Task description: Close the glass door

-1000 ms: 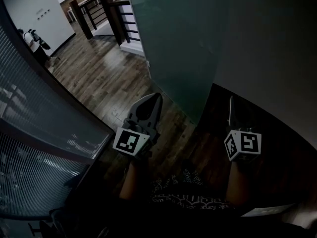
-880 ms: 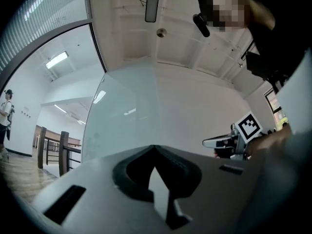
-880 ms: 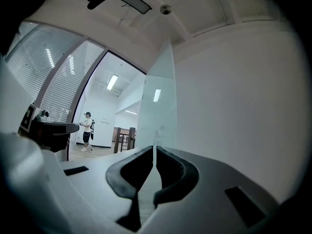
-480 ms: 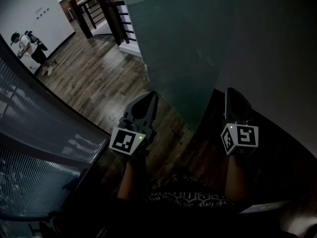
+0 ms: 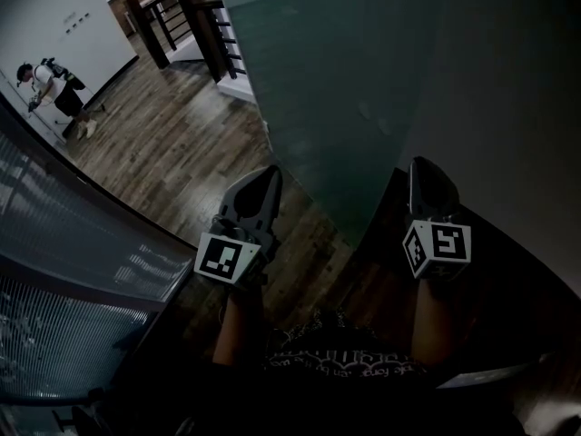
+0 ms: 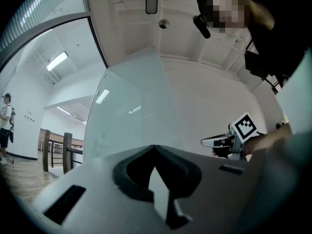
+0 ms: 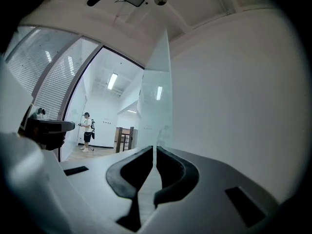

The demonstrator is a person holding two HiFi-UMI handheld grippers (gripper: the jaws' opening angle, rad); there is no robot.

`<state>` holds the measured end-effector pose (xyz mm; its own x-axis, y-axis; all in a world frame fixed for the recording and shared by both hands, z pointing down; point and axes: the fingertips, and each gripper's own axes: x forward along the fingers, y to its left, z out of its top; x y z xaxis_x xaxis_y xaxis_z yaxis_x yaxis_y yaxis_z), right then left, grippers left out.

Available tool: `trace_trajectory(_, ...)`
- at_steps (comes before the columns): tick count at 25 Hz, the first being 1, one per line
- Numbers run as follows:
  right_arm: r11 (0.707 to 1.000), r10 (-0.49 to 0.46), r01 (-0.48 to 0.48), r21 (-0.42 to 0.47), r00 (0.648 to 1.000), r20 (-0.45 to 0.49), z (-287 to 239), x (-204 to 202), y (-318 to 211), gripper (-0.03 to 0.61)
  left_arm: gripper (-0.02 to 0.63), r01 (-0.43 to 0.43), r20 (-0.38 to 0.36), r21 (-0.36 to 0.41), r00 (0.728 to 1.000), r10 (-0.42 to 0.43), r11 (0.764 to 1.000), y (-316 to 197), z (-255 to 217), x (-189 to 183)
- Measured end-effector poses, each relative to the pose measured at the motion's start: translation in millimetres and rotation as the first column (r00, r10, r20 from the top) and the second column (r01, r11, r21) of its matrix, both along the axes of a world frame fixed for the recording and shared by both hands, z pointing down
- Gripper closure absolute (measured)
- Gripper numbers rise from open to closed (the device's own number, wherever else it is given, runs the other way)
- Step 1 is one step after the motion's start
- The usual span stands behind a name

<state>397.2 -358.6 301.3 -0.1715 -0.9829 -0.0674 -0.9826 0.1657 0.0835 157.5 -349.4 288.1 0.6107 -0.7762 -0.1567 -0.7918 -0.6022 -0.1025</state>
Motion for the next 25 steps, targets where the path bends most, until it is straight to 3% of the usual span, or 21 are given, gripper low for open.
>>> trace_trajectory(13,0.999,-0.031,0.031,-0.039,1.0,0.003,16,18,-58,0.532,0.612,0.037,0.003,-0.005,0.999,-0.037,0.999,-35,2,9)
trace_trajectory(25,0.995,-0.048,0.05,-0.083,0.998,0.027,24,20,-105,0.512,0.612,0.112,0.024,-0.019,0.994,-0.111,0.994,-59,2,-23)
